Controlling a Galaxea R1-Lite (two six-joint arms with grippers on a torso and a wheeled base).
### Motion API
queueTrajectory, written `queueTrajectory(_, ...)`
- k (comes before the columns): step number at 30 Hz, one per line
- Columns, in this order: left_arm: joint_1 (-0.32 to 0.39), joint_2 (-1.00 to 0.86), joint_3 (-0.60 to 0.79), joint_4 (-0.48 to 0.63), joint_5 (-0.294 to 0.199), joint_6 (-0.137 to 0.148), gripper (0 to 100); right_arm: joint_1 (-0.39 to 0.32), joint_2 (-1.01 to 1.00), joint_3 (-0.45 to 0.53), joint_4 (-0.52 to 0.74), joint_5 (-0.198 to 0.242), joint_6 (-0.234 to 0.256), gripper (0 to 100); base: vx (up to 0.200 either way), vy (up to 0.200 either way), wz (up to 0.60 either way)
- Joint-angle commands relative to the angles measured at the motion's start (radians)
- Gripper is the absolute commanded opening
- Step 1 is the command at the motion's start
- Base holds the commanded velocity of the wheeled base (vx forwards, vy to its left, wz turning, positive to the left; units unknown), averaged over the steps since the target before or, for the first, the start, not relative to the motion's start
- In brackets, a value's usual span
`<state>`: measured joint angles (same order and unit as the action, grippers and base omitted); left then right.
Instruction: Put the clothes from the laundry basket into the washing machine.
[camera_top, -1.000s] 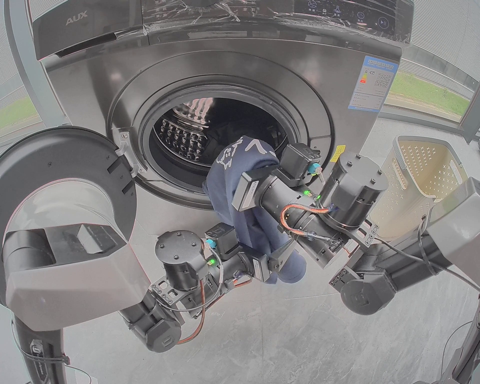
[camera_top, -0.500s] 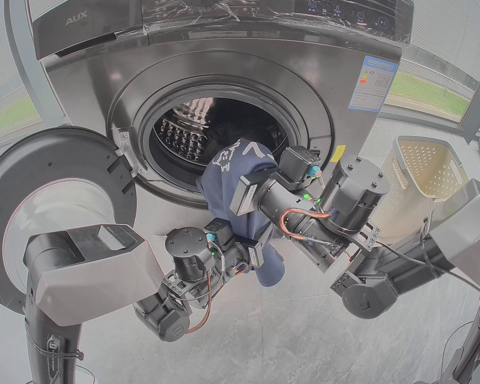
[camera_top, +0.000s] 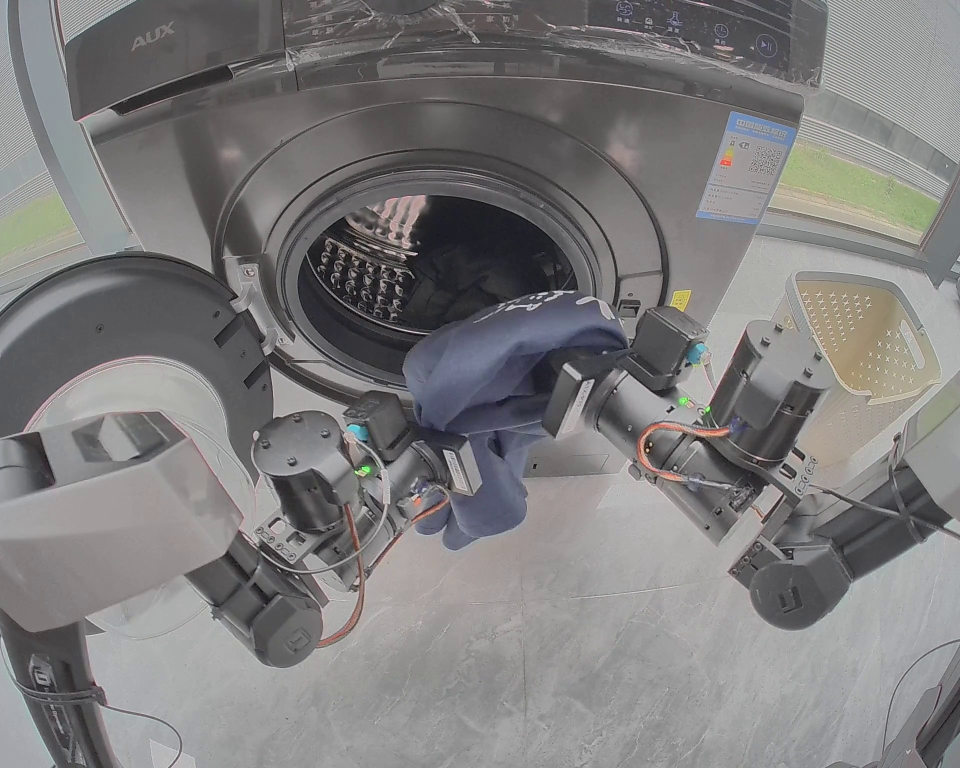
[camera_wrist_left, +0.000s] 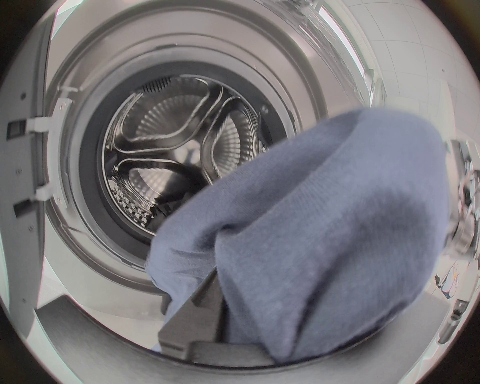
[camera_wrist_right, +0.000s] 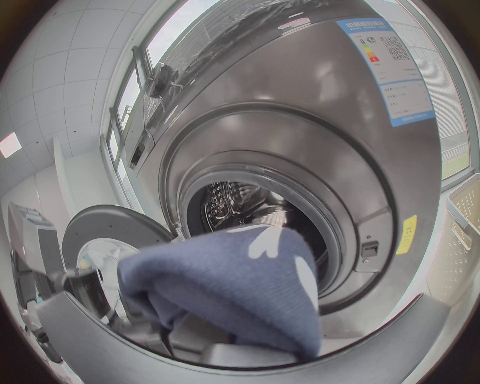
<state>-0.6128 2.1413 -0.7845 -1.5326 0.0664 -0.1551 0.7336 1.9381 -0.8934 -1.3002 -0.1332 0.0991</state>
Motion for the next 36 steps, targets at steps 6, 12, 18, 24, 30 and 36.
queueTrajectory(6,-0.001,-0.277,0.11,0.068,0.003,-0.047,0,-0.016,-0.011,0.122,-0.019,0.003,0.001,0,0.0,0.0,0.0)
queueTrajectory(12,-0.001,-0.3,0.151,0.058,0.001,-0.047,0,-0.005,-0.002,0.123,-0.025,0.0,0.001,100,0.0,0.0,0.0)
queueTrajectory(18,-0.008,-0.35,0.237,0.068,-0.01,-0.044,0,-0.008,-0.045,0.304,-0.03,0.073,-0.021,100,0.0,0.0,0.0)
queueTrajectory(24,-0.001,-0.391,0.37,0.051,-0.076,-0.043,0,-0.005,-0.133,0.513,-0.119,0.247,-0.044,100,0.0,0.0,0.0)
queueTrajectory(30,0.005,-0.431,0.458,0.028,-0.099,-0.041,0,-0.025,-0.136,0.637,-0.231,0.282,-0.013,100,0.0,0.0,0.0)
queueTrajectory(36,0.011,-0.422,0.462,0.026,-0.103,-0.014,0,-0.031,-0.134,0.611,-0.245,0.271,-0.013,100,0.0,0.0,0.0)
